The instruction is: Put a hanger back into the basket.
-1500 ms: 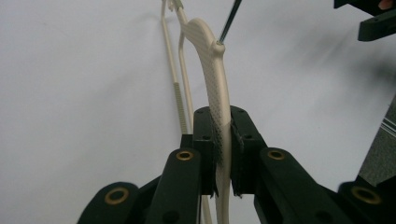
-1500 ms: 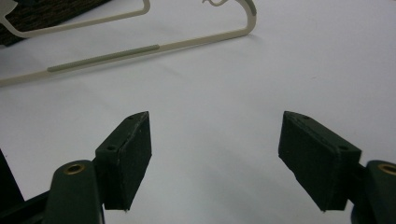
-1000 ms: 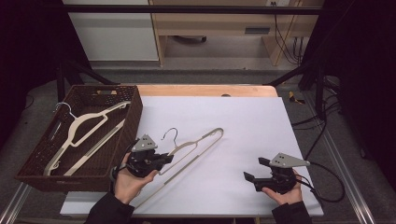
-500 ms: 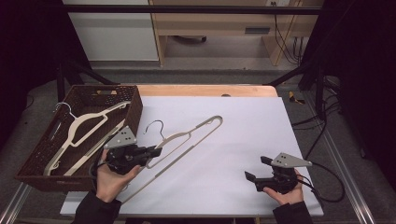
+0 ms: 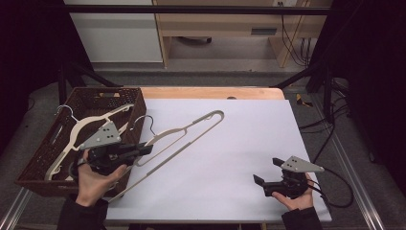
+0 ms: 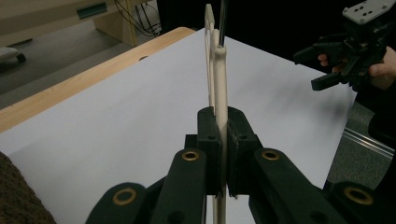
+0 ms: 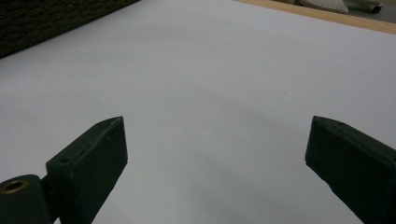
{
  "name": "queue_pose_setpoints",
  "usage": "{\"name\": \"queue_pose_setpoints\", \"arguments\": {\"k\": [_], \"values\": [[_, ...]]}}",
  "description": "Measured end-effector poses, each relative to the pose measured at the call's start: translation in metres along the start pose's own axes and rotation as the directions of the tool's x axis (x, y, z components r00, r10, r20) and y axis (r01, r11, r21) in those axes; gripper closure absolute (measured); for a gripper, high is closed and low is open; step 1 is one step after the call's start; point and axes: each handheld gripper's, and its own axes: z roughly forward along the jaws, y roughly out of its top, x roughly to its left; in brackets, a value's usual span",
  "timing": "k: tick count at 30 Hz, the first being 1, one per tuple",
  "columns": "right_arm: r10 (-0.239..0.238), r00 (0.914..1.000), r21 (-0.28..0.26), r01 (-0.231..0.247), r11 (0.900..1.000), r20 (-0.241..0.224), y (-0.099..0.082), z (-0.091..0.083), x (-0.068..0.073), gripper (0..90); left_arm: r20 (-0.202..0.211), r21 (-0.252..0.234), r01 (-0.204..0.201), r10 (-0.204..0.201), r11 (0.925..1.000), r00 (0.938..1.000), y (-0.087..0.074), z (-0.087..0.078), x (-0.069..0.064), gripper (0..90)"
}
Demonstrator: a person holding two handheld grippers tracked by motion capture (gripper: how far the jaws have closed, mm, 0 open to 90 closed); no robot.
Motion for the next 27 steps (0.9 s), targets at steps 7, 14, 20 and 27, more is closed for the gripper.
{"name": "queue_pose_setpoints", "arguments": {"k": [7,14,20,27], "values": [[0.005,1.0000,-0.004,-0.005,1.0000,0.004,0.001,-0.001,-0.001,5.4,-0.008,-0.016,-0.009,0.009,0.9998,0.9999,0.016,-0.023,0.016,86.2],[0.014,0.9999,-0.003,-0.014,0.9999,0.005,0.000,0.000,0.000,4.6,-0.026,-0.030,-0.002,0.001,0.9996,0.9997,0.030,-0.043,0.049,86.2],[0.004,0.9998,0.000,-0.004,1.0000,0.019,0.000,0.000,-0.001,4.0,-0.049,-0.019,0.032,-0.033,0.9993,0.9982,0.028,-0.053,0.086,86.1],[0.009,0.9996,0.008,-0.010,0.9999,0.027,0.000,0.001,-0.002,3.8,-0.071,-0.031,0.062,-0.064,0.9976,0.9954,0.015,-0.069,0.125,86.1]]}}
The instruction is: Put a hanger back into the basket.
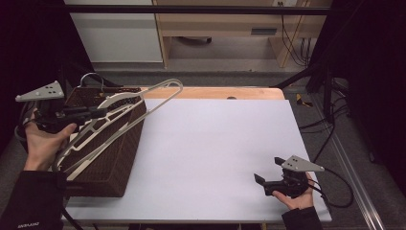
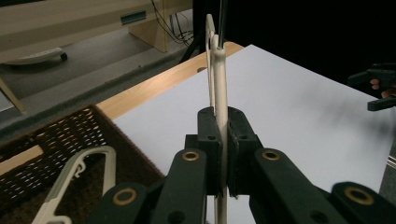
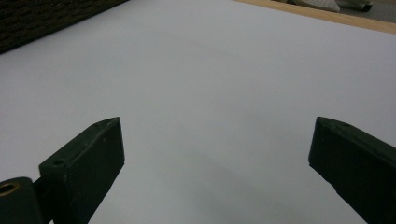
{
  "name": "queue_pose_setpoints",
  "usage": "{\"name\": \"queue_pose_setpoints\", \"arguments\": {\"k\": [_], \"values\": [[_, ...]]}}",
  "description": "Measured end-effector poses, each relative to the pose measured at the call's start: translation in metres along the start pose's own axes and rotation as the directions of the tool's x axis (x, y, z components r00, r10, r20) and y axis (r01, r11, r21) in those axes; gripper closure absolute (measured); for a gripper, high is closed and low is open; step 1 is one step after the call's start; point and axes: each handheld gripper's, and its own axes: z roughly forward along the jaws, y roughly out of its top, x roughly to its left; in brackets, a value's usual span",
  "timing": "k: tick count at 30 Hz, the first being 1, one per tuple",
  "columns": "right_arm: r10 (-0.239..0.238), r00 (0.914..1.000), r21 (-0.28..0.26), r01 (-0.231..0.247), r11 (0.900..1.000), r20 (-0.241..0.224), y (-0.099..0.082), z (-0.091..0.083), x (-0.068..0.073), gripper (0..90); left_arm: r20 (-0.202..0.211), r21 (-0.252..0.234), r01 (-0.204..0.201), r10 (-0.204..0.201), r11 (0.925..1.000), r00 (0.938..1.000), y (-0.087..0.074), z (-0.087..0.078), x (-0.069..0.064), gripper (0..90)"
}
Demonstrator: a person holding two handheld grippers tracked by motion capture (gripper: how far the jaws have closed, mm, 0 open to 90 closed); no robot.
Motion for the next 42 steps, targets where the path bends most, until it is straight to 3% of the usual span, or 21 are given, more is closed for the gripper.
{"name": "queue_pose_setpoints", "arguments": {"k": [5,13,17,24,27,33,42], "values": [[-0.007,1.0000,0.000,0.007,1.0000,0.003,0.000,0.001,-0.001,3.7,-0.038,-0.002,0.029,-0.029,0.9996,0.9989,-0.009,-0.010,0.026,86.0],[-0.005,1.0000,0.001,0.005,1.0000,0.004,0.000,0.002,-0.001,3.9,-0.097,-0.029,0.082,-0.085,0.9962,0.9917,-0.034,-0.017,0.059,86.1],[-0.003,1.0000,0.004,0.003,1.0000,0.007,0.000,0.002,-0.001,3.8,-0.115,-0.005,0.097,-0.097,0.9952,0.9886,-0.043,-0.019,0.070,86.1],[-0.002,1.0000,0.004,0.002,1.0000,0.009,0.000,0.002,-0.001,3.7,-0.128,0.007,0.110,-0.109,0.9939,0.9859,-0.054,-0.021,0.079,86.1],[-0.006,0.9999,0.001,0.006,1.0000,0.008,0.000,0.002,-0.001,3.7,-0.153,0.020,0.125,-0.120,0.9920,0.9808,-0.060,-0.024,0.084,86.1],[-0.004,0.9999,0.006,0.004,1.0000,0.013,-0.001,0.002,-0.001,3.7,-0.164,0.008,0.172,-0.168,0.9851,0.9720,-0.077,-0.033,0.093,86.1],[-0.010,0.9999,0.011,0.010,0.9999,0.011,-0.001,0.004,-0.001,3.9,-0.178,0.060,0.169,-0.157,0.9837,0.9716,-0.083,-0.032,0.088,86.2]]}}
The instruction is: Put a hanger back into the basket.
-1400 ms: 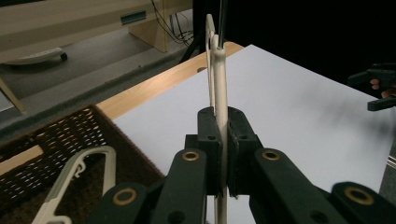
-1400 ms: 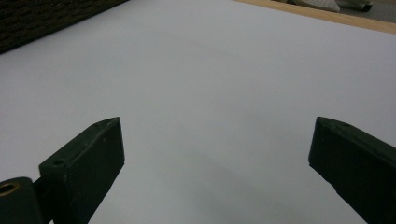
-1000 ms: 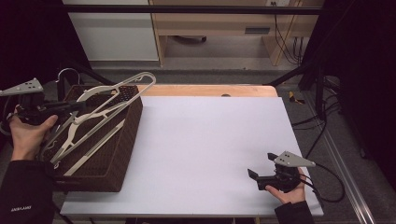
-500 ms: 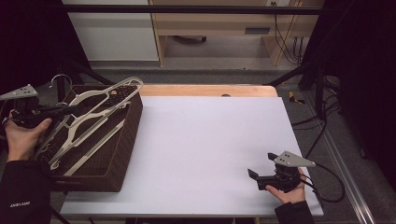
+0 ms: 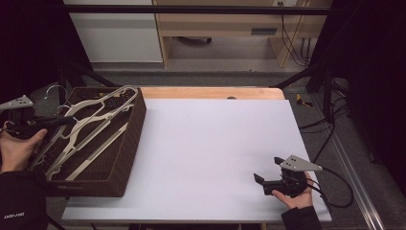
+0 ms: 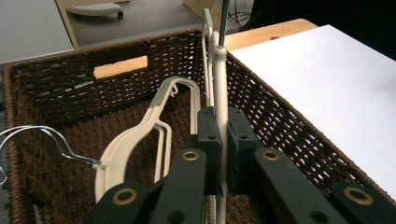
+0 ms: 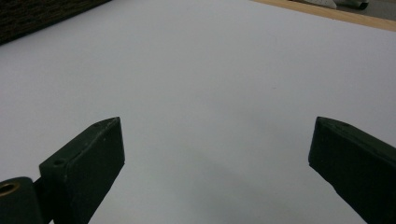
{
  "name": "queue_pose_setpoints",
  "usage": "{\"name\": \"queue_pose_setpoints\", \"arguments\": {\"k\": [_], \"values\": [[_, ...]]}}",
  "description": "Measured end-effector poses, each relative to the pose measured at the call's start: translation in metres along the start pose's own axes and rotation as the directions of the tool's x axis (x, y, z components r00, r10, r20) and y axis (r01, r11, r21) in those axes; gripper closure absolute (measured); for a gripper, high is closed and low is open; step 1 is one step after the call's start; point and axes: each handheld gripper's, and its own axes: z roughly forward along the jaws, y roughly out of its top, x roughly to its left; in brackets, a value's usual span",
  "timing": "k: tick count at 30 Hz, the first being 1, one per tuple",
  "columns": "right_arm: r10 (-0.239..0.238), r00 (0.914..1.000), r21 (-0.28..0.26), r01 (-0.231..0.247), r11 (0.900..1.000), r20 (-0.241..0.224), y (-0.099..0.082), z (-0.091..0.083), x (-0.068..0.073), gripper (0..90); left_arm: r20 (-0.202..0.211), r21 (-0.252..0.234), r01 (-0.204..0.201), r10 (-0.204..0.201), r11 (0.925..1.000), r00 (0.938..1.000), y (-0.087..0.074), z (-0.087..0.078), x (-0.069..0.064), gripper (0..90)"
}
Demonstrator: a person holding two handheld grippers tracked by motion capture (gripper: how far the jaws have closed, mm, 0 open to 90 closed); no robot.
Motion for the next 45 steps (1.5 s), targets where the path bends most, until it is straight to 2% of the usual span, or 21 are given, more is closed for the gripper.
{"name": "queue_pose_setpoints", "arguments": {"k": [3,11,15,19,21,22,23,25,26,27,30,32,34,35,39,41,42,45], "values": [[0.004,1.0000,0.002,-0.004,1.0000,0.003,0.000,0.001,0.001,3.9,-0.007,0.033,-0.006,0.006,0.9995,1.0000,-0.002,0.004,-0.001,86.2],[0.000,1.0000,0.012,0.000,0.9999,-0.008,-0.001,0.004,0.001,4.0,0.010,0.065,0.036,-0.037,0.9973,0.9993,-0.022,0.022,0.000,85.9],[0.007,1.0000,0.017,-0.007,0.9998,-0.005,-0.001,0.005,0.002,4.0,0.022,0.104,0.079,-0.082,0.9914,0.9964,-0.033,0.033,0.003,85.7],[0.000,1.0000,0.013,0.000,0.9999,-0.006,0.000,0.005,0.001,4.1,0.001,0.138,0.103,-0.104,0.9852,0.9946,-0.038,0.045,0.002,85.3],[0.007,1.0000,0.011,-0.007,0.9999,-0.005,0.000,0.004,0.002,4.1,-0.037,0.168,0.095,-0.090,0.9811,0.9952,-0.039,0.049,0.001,84.9],[0.006,1.0000,0.011,-0.006,0.9999,-0.005,0.000,0.004,0.001,4.1,-0.045,0.157,0.112,-0.106,0.9812,0.9933,-0.039,0.049,0.001,84.9],[0.005,1.0000,0.009,-0.005,0.9999,-0.006,0.000,0.004,0.001,4.1,-0.079,0.159,0.125,-0.113,0.9794,0.9904,-0.039,0.049,0.002,84.6],[-0.004,1.0000,0.011,0.004,0.9999,-0.009,0.000,0.005,0.001,4.1,-0.149,0.164,0.116,-0.092,0.9796,0.9847,-0.039,0.048,0.000,83.3],[0.013,0.9999,0.015,-0.012,0.9998,-0.010,-0.001,0.005,0.002,4.0,-0.166,0.166,0.121,-0.094,0.9787,0.9818,-0.039,0.048,0.000,82.3],[0.007,0.9999,0.014,-0.007,0.9999,-0.009,-0.001,0.005,0.002,4.0,-0.185,0.164,0.118,-0.087,0.9793,0.9788,-0.040,0.047,-0.001,81.9],[0.007,0.9999,0.009,-0.007,0.9999,-0.010,0.000,0.005,0.002,3.9,-0.217,0.133,0.131,-0.101,0.9823,0.9711,-0.041,0.043,-0.003,77.0],[0.008,0.9999,0.004,-0.008,1.0000,-0.008,0.000,0.005,0.002,4.0,-0.265,0.125,0.112,-0.075,0.9858,0.9614,-0.040,0.038,-0.005,74.2],[0.010,0.9999,0.002,-0.010,1.0000,-0.007,0.001,0.006,0.001,3.9,-0.293,0.097,0.109,-0.076,0.9893,0.9530,-0.040,0.033,-0.009,71.5],[0.011,0.9999,0.001,-0.011,0.9999,-0.007,0.001,0.006,0.002,3.9,-0.294,0.080,0.109,-0.081,0.9908,0.9523,-0.041,0.031,-0.010,71.3],[0.008,1.0000,0.002,-0.008,1.0000,-0.005,0.001,0.007,0.002,3.8,-0.276,0.022,0.103,-0.093,0.9944,0.9567,-0.039,0.023,-0.018,67.0],[0.007,0.9999,0.002,-0.007,1.0000,-0.008,0.001,0.006,0.001,3.8,-0.244,-0.006,0.093,-0.091,0.9957,0.9654,-0.039,0.021,-0.025,64.6],[0.008,0.9999,0.000,-0.008,1.0000,-0.009,0.001,0.006,0.001,3.8,-0.212,-0.029,0.085,-0.089,0.9960,0.9731,-0.038,0.021,-0.031,62.5],[0.010,0.9999,-0.011,-0.010,0.9999,-0.006,0.001,0.006,0.001,3.7,-0.129,-0.066,0.070,-0.079,0.9953,0.9885,-0.037,0.022,-0.047,55.5]]}}
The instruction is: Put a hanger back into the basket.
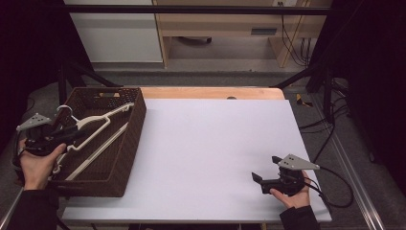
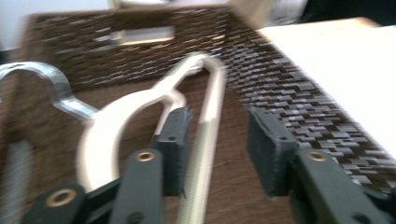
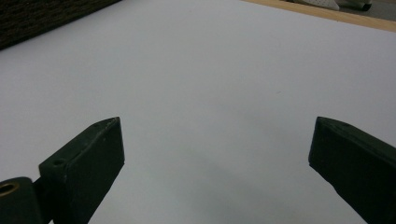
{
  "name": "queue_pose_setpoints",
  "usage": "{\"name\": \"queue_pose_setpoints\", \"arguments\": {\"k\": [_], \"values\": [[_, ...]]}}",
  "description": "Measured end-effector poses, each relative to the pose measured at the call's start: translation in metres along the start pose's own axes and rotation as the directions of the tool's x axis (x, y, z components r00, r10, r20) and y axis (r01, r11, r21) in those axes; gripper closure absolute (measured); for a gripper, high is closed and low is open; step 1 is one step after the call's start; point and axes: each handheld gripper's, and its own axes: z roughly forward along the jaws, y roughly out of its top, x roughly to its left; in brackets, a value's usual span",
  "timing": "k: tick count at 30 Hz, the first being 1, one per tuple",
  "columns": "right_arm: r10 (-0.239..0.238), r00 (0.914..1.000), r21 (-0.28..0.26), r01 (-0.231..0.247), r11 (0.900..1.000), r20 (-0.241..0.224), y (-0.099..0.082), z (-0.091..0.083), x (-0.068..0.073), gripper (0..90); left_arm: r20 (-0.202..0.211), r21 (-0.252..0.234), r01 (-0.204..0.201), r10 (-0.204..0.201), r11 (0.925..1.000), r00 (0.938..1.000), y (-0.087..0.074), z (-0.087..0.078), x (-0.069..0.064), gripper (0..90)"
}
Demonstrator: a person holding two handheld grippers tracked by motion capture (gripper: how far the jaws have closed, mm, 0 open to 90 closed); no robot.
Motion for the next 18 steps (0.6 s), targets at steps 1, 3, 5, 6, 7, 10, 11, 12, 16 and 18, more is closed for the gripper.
{"name": "queue_pose_setpoints", "arguments": {"k": [1,3,5,6,7,10,11,12,16,18], "values": [[0.000,1.0000,-0.001,0.000,1.0000,0.001,0.000,0.000,0.000,3.6,0.017,-0.015,-0.006,0.006,0.9999,0.9998,0.000,0.000,-0.007,53.6],[-0.002,1.0000,-0.006,0.002,1.0000,0.002,0.000,0.000,0.000,3.5,0.047,-0.036,-0.029,0.030,0.9989,0.9984,0.000,0.001,-0.019,47.9],[-0.001,1.0000,-0.012,0.001,0.9999,0.001,0.000,-0.001,0.000,3.4,0.076,-0.063,-0.054,0.059,0.9965,0.9954,0.001,0.001,-0.035,43.8],[0.001,1.0000,-0.017,-0.001,0.9999,-0.001,0.000,-0.001,0.000,3.4,0.097,-0.075,-0.058,0.065,0.9955,0.9931,0.001,0.001,-0.041,41.0],[0.002,1.0000,-0.018,-0.002,0.9998,-0.001,0.000,-0.002,0.000,3.3,0.112,-0.083,-0.066,0.075,0.9943,0.9909,0.001,0.002,-0.047,38.2],[0.001,1.0000,-0.027,-0.001,0.9996,-0.003,0.001,-0.003,-0.001,3.2,0.134,-0.103,-0.095,0.108,0.9902,0.9850,-0.001,0.002,-0.065,31.3],[0.008,1.0000,-0.029,-0.008,0.9995,-0.001,0.001,-0.003,0.000,3.1,0.141,-0.109,-0.096,0.111,0.9894,0.9837,-0.002,0.003,-0.069,28.6],[0.005,1.0000,-0.031,-0.005,0.9995,0.001,0.001,-0.003,0.000,3.1,0.155,-0.108,-0.110,0.126,0.9881,0.9800,-0.004,0.003,-0.074,27.1],[0.002,1.0000,-0.045,-0.002,0.9990,0.001,0.001,-0.004,-0.001,2.7,0.208,-0.130,-0.112,0.137,0.9852,0.9685,-0.008,0.004,-0.091,17.4],[0.005,1.0000,-0.048,-0.005,0.9988,0.000,0.001,-0.005,-0.001,2.5,0.210,-0.135,-0.128,0.155,0.9825,0.9654,-0.011,0.004,-0.098,13.3]]}}
